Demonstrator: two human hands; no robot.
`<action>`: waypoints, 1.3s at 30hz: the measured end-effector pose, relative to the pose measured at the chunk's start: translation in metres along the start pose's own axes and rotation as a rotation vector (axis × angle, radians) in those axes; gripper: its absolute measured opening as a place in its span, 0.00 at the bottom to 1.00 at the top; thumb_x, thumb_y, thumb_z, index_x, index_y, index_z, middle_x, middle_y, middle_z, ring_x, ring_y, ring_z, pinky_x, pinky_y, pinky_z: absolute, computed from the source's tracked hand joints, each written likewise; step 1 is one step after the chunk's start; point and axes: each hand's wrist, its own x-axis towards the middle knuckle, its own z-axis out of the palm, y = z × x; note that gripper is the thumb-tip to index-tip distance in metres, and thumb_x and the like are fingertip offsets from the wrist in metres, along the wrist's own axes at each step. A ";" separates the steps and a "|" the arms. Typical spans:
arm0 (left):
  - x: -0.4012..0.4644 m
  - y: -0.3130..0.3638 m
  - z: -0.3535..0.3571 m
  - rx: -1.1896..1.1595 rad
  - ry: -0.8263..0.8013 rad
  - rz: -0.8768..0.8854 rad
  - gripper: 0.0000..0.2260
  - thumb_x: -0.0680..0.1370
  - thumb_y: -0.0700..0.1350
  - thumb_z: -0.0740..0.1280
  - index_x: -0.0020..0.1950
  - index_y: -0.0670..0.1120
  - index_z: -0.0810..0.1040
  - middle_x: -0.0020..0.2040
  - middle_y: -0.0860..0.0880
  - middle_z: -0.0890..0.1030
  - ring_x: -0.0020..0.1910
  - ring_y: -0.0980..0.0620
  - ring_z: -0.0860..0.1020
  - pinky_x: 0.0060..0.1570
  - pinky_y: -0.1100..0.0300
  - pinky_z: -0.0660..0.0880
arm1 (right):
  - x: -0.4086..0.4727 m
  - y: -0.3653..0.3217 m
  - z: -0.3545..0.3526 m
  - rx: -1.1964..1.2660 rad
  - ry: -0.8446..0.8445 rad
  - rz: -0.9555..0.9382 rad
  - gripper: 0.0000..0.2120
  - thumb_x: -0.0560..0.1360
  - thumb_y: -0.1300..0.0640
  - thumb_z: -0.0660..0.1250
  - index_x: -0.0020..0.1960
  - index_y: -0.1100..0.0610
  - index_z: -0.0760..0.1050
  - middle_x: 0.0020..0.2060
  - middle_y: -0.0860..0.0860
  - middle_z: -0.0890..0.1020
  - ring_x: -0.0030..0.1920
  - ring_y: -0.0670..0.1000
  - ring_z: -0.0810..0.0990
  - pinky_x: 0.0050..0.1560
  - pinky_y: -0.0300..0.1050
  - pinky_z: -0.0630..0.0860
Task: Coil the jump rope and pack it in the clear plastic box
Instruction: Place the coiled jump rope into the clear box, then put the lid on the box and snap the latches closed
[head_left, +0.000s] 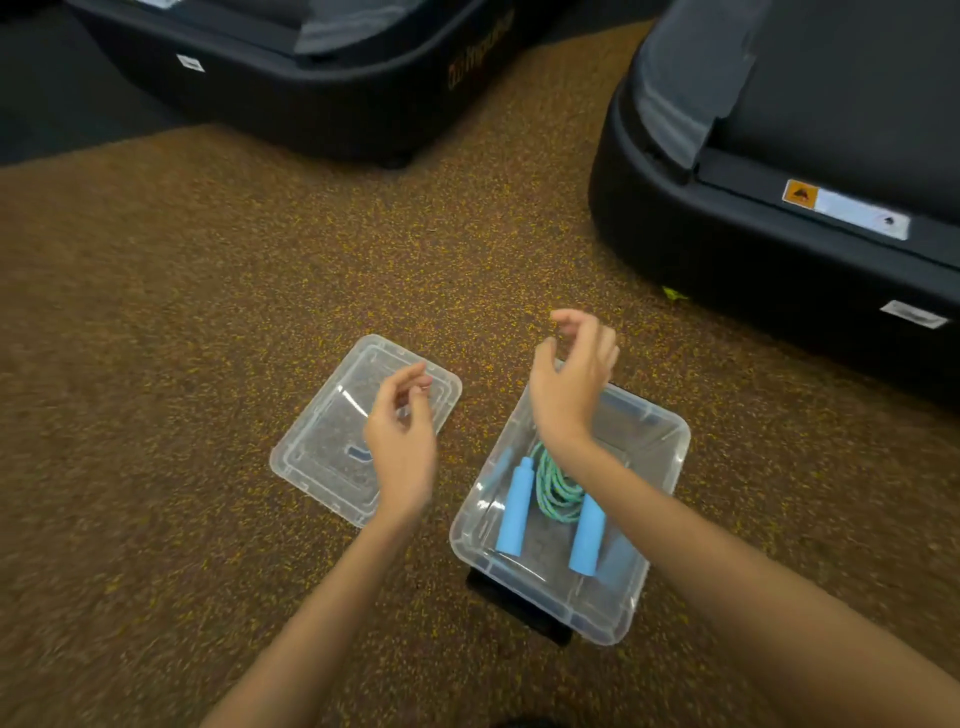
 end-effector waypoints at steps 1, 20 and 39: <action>0.008 -0.010 -0.008 0.017 0.055 -0.030 0.09 0.80 0.37 0.60 0.55 0.44 0.77 0.47 0.50 0.80 0.47 0.55 0.77 0.51 0.53 0.77 | 0.003 -0.004 0.009 0.007 -0.046 -0.049 0.12 0.72 0.65 0.62 0.54 0.57 0.74 0.51 0.55 0.73 0.54 0.55 0.70 0.55 0.50 0.65; 0.051 -0.109 -0.083 0.333 0.645 -0.730 0.23 0.76 0.43 0.66 0.70 0.43 0.66 0.70 0.39 0.63 0.70 0.40 0.60 0.65 0.45 0.63 | -0.002 0.016 0.176 -0.222 -0.849 0.225 0.24 0.78 0.55 0.62 0.73 0.55 0.63 0.72 0.55 0.65 0.73 0.57 0.62 0.72 0.59 0.61; 0.047 -0.078 -0.072 -0.106 0.708 -0.684 0.17 0.82 0.53 0.53 0.64 0.43 0.67 0.64 0.39 0.73 0.58 0.40 0.74 0.53 0.51 0.71 | -0.004 0.004 0.159 -0.184 -0.992 0.288 0.29 0.79 0.52 0.57 0.77 0.54 0.53 0.73 0.54 0.55 0.74 0.60 0.58 0.73 0.67 0.49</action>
